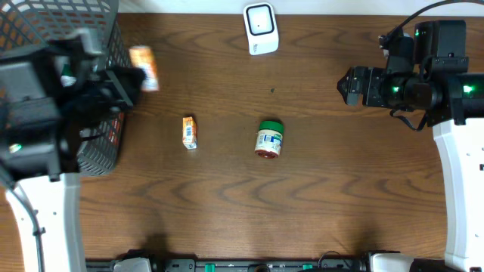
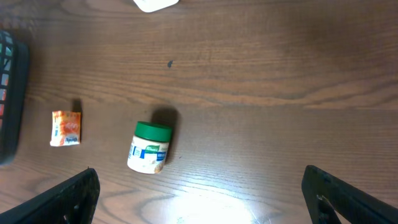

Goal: Scan the item barcode
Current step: 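Lift the second tissue pack out of the basket, then place the second tissue pack on the table beside the first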

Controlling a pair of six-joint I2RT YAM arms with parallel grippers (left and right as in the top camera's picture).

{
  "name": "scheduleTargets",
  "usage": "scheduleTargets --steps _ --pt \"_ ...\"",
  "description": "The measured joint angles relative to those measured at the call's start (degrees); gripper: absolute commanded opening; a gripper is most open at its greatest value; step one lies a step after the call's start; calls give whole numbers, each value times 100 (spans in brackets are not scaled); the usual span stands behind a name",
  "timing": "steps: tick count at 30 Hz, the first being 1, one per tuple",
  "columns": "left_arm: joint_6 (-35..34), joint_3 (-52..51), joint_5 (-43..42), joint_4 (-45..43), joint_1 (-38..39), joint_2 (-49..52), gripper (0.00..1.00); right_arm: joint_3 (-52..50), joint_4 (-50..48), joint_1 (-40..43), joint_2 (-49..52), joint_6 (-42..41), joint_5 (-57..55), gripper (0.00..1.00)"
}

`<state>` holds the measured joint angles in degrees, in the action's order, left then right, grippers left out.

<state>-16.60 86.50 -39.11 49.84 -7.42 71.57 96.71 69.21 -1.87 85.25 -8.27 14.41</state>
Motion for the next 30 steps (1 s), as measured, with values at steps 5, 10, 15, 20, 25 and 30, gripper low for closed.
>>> scheduleTargets --steps 5,10,15,20,25,30 --pt "17 -203 -120 11 1045 391 7 0 0 0 -2 0 0 99" --pt "7 -372 -151 15 1609 1182 8 0 0 0 0 0 0 99" --pt "-57 -391 -341 -122 1683 2024 7 0 0 0 0 0 0 99" --pt "-116 -391 -855 -280 1683 2758 8 0 0 0 0 0 0 99" --pt "-120 -393 -1067 -341 1687 3532 8 0 0 0 -2 0 0 99" --pt "-122 -398 -1141 -662 1707 4054 7 0 0 0 -2 0 0 99"
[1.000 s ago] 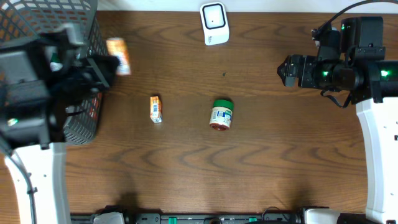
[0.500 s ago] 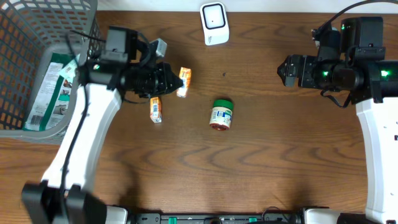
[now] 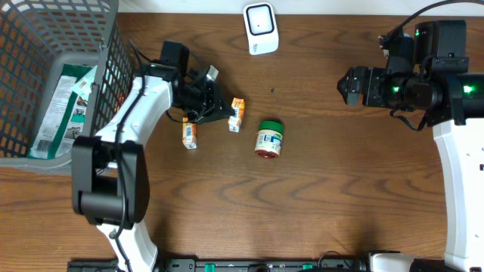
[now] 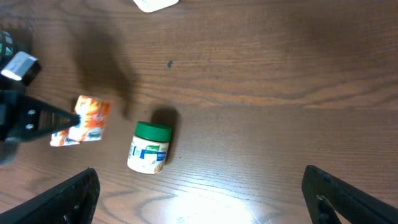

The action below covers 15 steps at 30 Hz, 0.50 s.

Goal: Scan the item barcode
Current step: 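Place the second tissue pack on the table beside the first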

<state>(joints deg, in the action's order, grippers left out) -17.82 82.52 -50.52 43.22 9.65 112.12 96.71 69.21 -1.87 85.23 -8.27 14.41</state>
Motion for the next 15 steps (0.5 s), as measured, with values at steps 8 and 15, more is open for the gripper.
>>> scheduleTargets --steps 8,15 --pt "-2 -2 -20 -387 28 533 7 0 0 0 0 0 0 99" --pt "-59 -50 234 -542 7 704 7 0 0 0 0 0 0 99"
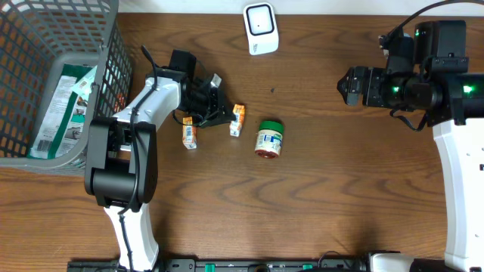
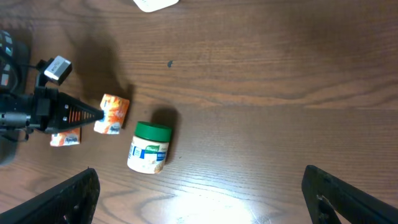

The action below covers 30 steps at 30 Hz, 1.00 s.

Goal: Scan the item barcode
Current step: 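Place the second tissue pack on the table beside the first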

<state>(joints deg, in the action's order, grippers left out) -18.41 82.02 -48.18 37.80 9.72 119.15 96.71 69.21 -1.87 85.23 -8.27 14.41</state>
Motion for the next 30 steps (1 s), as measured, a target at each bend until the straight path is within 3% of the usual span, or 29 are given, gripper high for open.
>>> scheduleTargets --steps 18,20,22,24,30 --pt "-304 0 538 -190 -216 0 7 0 0 0 0 0 0 99" --pt "-356 0 568 -192 -221 0 14 0 0 0 0 0 0 99" --pt "-413 0 627 -212 -223 0 37 0 0 0 0 0 0 99" --pt "-428 -2 662 -210 -223 0 48 0 0 0 2 0 0 99" --pt "-490 -2 671 -208 -223 0 55 0 0 0 0 0 0 99"
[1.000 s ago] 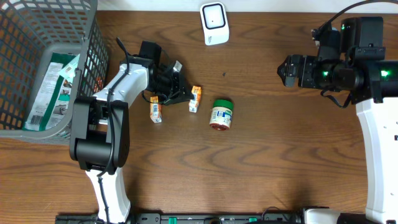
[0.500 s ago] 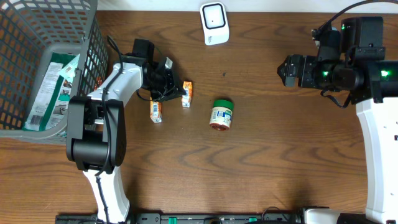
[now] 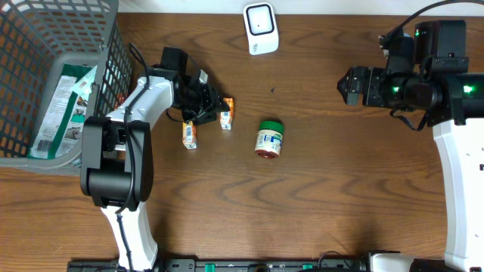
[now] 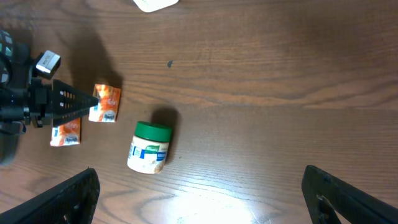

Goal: Scan the item barcode
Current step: 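Place the second tissue pack on the table beside the first, then open the left gripper and withdraw it to the basket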

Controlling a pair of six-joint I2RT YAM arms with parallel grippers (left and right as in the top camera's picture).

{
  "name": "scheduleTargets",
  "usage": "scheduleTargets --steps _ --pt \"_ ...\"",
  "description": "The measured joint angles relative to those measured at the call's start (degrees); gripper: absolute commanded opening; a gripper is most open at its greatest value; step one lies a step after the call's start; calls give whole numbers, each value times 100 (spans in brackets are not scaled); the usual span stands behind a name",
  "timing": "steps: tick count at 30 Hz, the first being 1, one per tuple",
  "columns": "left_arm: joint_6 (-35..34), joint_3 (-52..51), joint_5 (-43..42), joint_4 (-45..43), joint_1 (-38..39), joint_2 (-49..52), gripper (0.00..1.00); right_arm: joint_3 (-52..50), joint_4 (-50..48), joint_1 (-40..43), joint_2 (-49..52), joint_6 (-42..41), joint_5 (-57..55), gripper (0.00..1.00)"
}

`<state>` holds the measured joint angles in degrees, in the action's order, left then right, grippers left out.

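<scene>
My left gripper (image 3: 217, 111) reaches across the table from the left, shut on one end of a small orange box (image 3: 226, 114), low over the wood. The right wrist view shows the same orange box (image 4: 104, 102) at the left gripper's tip. A second orange box (image 3: 190, 132) lies just left of and below it. A green-lidded white jar (image 3: 269, 139) lies on its side to the right. The white scanner (image 3: 260, 28) stands at the back edge. My right gripper (image 4: 208, 202) hovers open and empty at the right, well clear of the items.
A grey wire basket (image 3: 106, 83) at the far left holds a green packet (image 3: 72, 87). The left arm's white link (image 3: 144, 102) crosses beside the basket's wall. Bare wood lies between the jar and the right arm.
My left gripper has drawn back a little to the left and toward the back, carrying the small orange box farther from the jar. The right arm has not moved.
First my left arm was by the basket with an orange box held up in the air. Then it held the box low beside the jar, then slightly nearer the jar. Now the box is a little left of that spot. The right arm stayed still.
</scene>
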<state>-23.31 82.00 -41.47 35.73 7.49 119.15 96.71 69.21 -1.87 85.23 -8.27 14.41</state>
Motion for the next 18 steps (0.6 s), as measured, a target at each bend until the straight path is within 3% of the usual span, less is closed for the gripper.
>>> scheduleTargets --steps 10,18 --pt "-33 26 -2 -2 0 -164 61 0 0 0 0 0 0 99" --pt "-90 623 861 326 -24 -1591 61 0 0 0 2 0 0 99"
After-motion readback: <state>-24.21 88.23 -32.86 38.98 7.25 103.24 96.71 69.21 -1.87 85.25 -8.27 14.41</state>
